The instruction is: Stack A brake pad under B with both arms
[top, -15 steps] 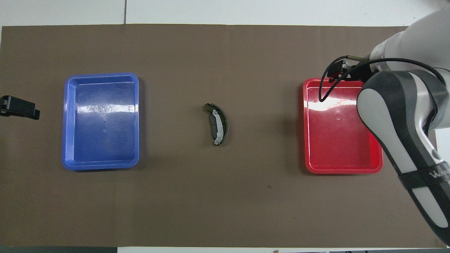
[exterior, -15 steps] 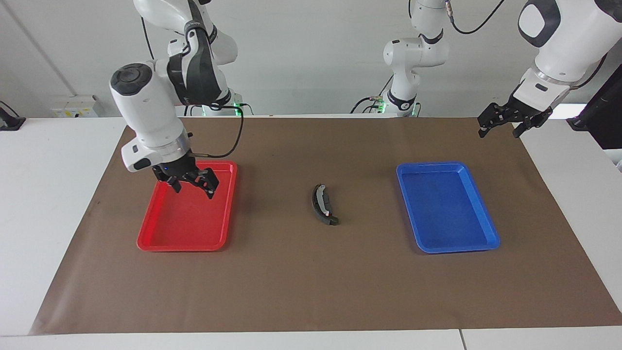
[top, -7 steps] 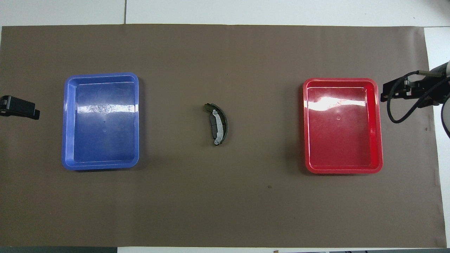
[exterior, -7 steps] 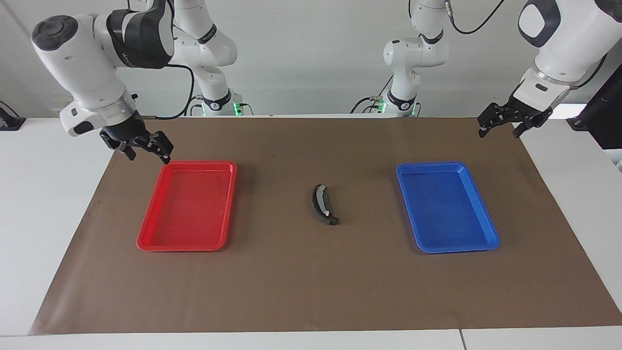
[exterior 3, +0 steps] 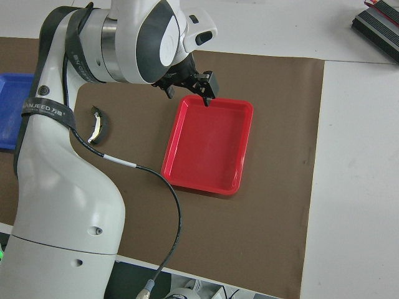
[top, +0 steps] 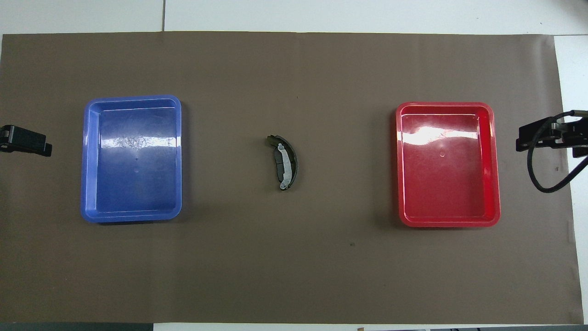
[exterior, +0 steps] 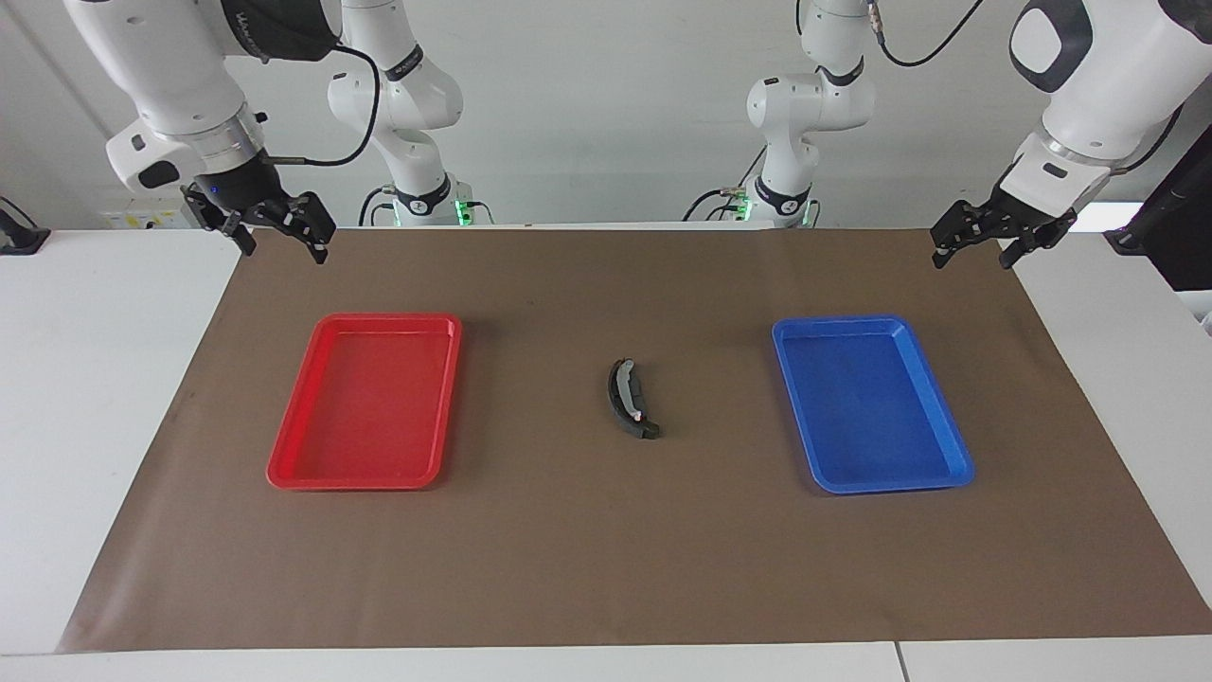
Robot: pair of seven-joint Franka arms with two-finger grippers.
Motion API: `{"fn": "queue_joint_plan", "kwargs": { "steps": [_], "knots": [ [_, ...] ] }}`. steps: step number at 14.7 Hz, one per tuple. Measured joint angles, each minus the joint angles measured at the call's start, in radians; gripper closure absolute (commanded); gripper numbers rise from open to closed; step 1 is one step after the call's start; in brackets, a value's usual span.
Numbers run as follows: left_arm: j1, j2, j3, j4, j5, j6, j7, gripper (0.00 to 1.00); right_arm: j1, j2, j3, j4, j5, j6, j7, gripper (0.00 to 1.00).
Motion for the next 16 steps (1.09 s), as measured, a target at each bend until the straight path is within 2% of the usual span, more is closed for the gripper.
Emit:
{"fn": "queue_joint_plan", "kwargs": {
  "steps": [10,16],
  "knots": [
    [0.000,0.000,0.000,0.000,0.000,0.000,0.000,0.01,0.018,0.018,0.002,0.028,-0.028,-0.008,-0.081,0.01],
    [0.000,0.000,0.000,0.000,0.000,0.000,0.000,0.01,0.017,0.022,0.002,0.060,-0.028,-0.058,-0.082,0.01]
  ]
}}
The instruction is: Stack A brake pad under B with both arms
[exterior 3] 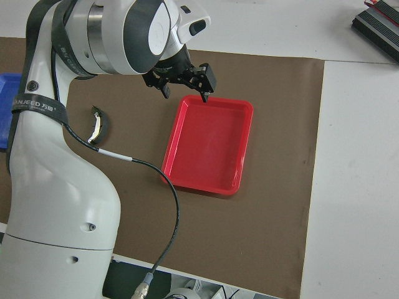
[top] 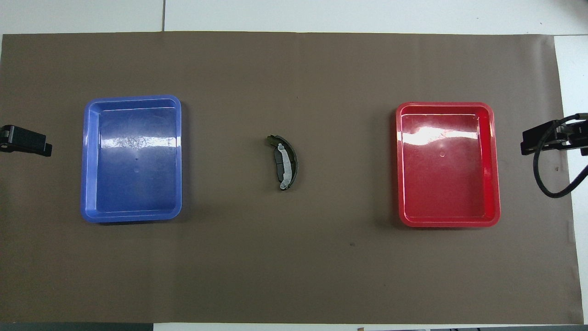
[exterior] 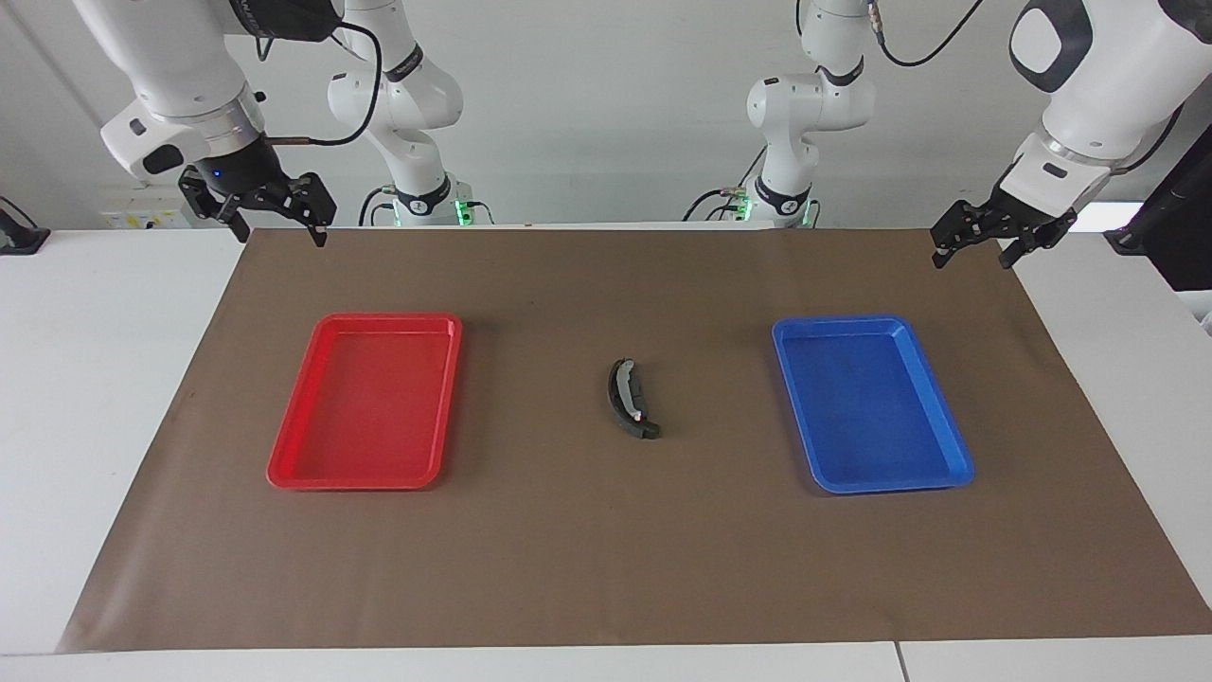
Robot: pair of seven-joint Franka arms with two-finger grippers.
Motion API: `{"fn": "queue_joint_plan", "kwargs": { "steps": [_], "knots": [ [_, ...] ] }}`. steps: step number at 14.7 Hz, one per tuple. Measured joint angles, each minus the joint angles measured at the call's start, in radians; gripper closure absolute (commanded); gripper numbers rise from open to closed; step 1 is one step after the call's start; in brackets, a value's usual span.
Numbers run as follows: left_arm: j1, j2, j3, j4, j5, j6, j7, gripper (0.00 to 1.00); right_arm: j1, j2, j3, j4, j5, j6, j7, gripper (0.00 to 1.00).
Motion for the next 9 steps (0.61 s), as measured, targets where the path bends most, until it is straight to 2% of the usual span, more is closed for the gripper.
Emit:
{"fn": "queue_joint_plan", "kwargs": {
  "steps": [9],
  "knots": [
    [0.000,0.000,0.000,0.000,0.000,0.000,0.000,0.01,0.000,0.008,0.000,0.000,0.000,0.000,0.000,0.01]
  ]
}}
